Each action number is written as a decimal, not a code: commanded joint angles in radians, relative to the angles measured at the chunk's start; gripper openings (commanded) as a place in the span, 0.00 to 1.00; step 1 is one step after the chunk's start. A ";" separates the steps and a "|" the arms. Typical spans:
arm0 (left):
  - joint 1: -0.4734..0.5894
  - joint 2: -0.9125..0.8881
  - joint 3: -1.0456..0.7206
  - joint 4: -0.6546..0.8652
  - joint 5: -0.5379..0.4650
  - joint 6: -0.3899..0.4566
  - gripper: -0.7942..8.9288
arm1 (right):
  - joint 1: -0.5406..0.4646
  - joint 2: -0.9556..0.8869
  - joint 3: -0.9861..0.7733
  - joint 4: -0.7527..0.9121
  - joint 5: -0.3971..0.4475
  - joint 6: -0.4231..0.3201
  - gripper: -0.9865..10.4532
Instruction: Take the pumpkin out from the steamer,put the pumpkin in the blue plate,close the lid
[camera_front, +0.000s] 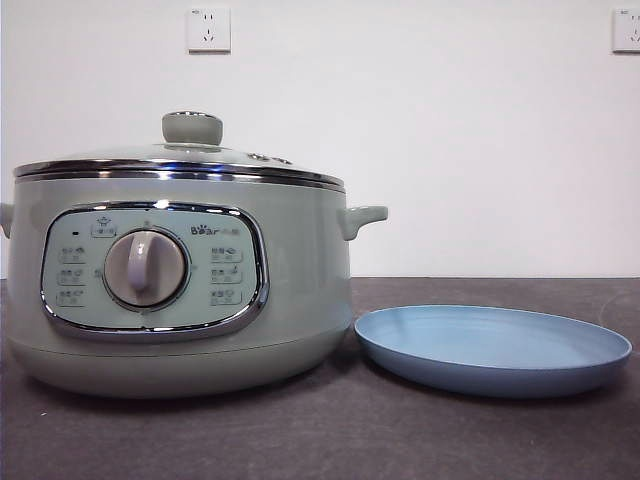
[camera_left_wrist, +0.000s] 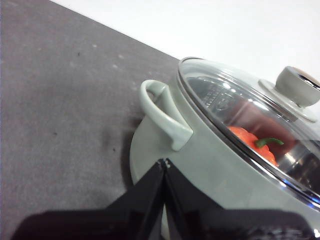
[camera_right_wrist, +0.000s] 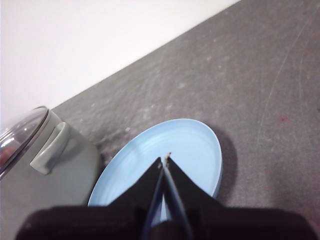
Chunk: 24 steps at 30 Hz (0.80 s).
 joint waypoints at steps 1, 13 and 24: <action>0.002 -0.003 0.034 -0.058 -0.005 -0.014 0.08 | 0.000 0.009 0.043 -0.008 -0.005 0.010 0.08; 0.002 0.128 0.278 -0.165 -0.024 0.000 0.08 | 0.000 0.161 0.239 -0.034 -0.013 -0.003 0.08; 0.002 0.399 0.532 -0.171 0.126 0.231 0.07 | 0.000 0.388 0.496 -0.105 -0.069 -0.228 0.09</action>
